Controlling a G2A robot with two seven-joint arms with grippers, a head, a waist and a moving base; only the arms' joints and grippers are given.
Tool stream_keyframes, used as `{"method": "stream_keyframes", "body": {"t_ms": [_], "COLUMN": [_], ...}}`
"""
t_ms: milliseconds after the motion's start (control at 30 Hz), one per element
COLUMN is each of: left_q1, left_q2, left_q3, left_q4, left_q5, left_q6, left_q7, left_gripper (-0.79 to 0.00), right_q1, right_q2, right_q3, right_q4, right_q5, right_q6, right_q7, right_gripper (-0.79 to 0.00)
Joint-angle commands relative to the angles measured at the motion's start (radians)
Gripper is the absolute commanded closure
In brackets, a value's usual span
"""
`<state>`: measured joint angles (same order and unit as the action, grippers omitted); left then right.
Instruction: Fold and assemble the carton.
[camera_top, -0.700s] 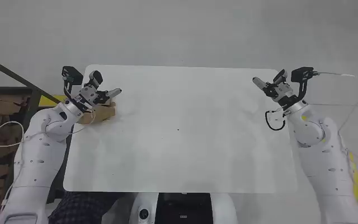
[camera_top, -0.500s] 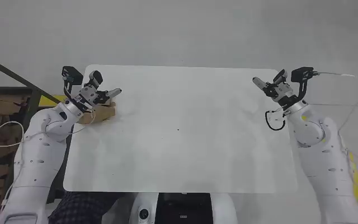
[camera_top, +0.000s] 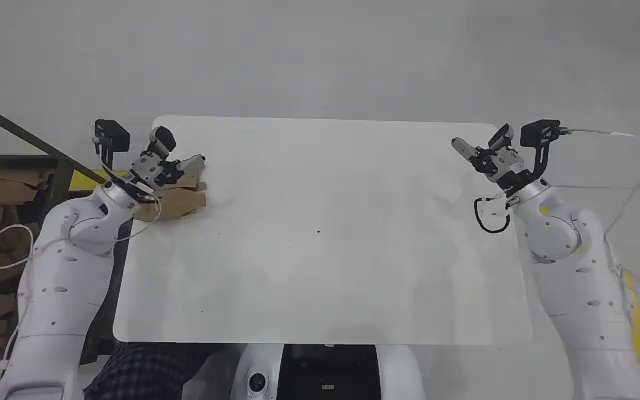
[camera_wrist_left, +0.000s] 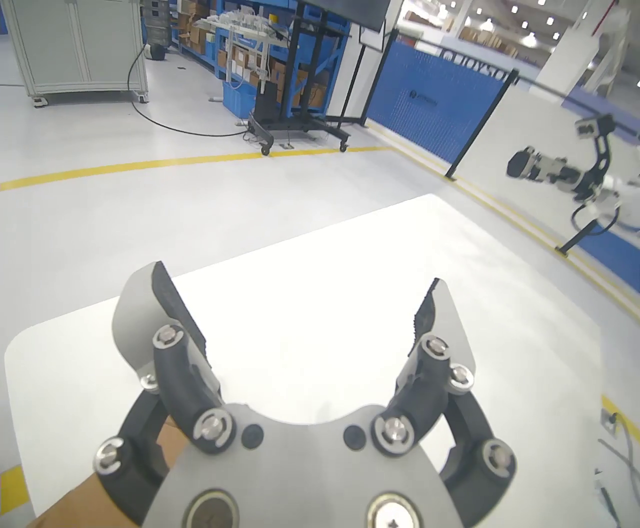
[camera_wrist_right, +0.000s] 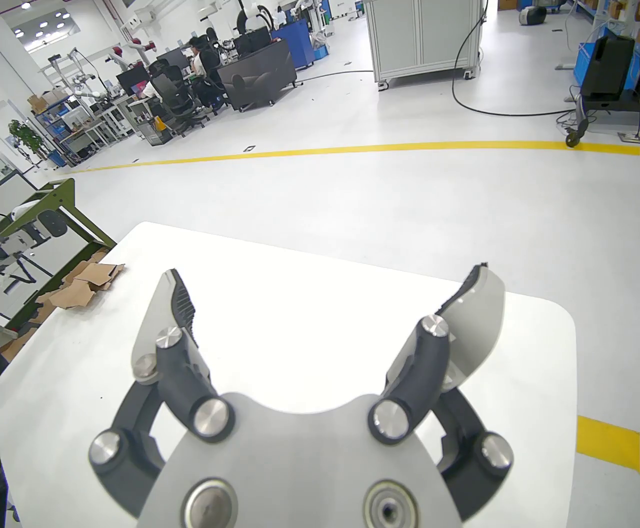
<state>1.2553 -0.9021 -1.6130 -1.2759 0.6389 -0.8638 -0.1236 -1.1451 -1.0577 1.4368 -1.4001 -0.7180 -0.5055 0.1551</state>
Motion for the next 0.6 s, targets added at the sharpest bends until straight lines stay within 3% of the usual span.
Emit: {"method": "stream_keyframes", "body": {"t_ms": [0, 167, 367, 567], "left_q1": [-0.01, -0.048, -0.101, -0.141], "left_q2": [0.006, 0.029, 0.065, 0.092], "left_q3": [-0.017, -0.061, -0.106, -0.154], "left_q4": [0.036, 0.129, 0.231, 0.348], "left_q5": [-0.089, -0.307, -0.54, -0.622], "left_q6": [-0.018, -0.036, 0.029, 0.074], "left_q7": [-0.066, -0.29, -0.619, -0.761], "left_gripper": [-0.785, -0.785, -0.785, -0.785], "right_q1": [0.0, 0.0, 0.0, 0.0], "right_q2": [0.0, 0.0, 0.0, 0.0], "right_q3": [0.0, 0.0, 0.0, 0.0], "right_q4": [0.0, 0.0, 0.0, 0.0], "right_q5": [0.0, 0.0, 0.0, 0.0], "right_q6": [0.0, 0.0, 0.0, 0.0], "right_q7": [0.0, 0.0, 0.0, 0.0], "right_gripper": [-0.785, -0.785, -0.785, -0.785]}}
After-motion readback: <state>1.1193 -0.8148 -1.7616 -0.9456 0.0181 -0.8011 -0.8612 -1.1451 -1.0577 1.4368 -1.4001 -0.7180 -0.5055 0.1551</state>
